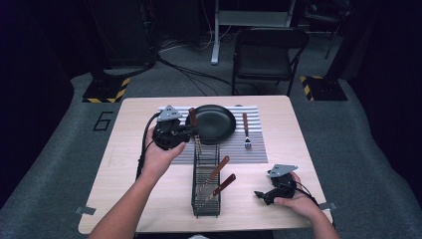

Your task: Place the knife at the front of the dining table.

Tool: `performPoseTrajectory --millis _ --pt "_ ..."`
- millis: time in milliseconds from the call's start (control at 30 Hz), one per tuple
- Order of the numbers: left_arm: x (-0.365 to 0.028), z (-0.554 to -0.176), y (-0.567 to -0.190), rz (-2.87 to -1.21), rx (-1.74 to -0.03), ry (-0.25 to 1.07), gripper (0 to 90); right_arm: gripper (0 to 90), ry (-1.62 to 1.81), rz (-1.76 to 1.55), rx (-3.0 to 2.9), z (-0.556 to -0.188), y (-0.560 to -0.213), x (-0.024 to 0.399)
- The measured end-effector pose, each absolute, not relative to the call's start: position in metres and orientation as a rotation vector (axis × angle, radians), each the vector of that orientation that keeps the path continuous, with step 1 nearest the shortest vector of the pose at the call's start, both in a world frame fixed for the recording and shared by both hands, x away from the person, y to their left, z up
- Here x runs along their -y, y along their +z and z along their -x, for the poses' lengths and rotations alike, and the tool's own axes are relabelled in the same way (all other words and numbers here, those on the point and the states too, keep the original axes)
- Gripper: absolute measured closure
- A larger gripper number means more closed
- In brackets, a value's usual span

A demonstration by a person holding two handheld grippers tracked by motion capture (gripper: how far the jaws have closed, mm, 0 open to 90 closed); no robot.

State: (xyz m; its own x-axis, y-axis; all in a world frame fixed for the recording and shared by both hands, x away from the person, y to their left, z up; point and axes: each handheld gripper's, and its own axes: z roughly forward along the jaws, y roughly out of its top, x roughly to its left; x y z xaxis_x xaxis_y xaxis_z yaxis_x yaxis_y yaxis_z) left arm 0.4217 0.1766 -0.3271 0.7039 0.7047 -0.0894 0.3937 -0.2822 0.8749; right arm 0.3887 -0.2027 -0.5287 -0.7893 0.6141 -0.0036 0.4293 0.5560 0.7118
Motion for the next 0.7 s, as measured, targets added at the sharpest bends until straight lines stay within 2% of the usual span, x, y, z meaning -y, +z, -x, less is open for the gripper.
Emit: performPoseTrajectory --millis 700 --pt "-0.199 -0.417 -0.295 -1.853 -0.862 0.43 79.9 0.0 1.06 -0.866 -2.542 -0.389 -0.529 0.203"
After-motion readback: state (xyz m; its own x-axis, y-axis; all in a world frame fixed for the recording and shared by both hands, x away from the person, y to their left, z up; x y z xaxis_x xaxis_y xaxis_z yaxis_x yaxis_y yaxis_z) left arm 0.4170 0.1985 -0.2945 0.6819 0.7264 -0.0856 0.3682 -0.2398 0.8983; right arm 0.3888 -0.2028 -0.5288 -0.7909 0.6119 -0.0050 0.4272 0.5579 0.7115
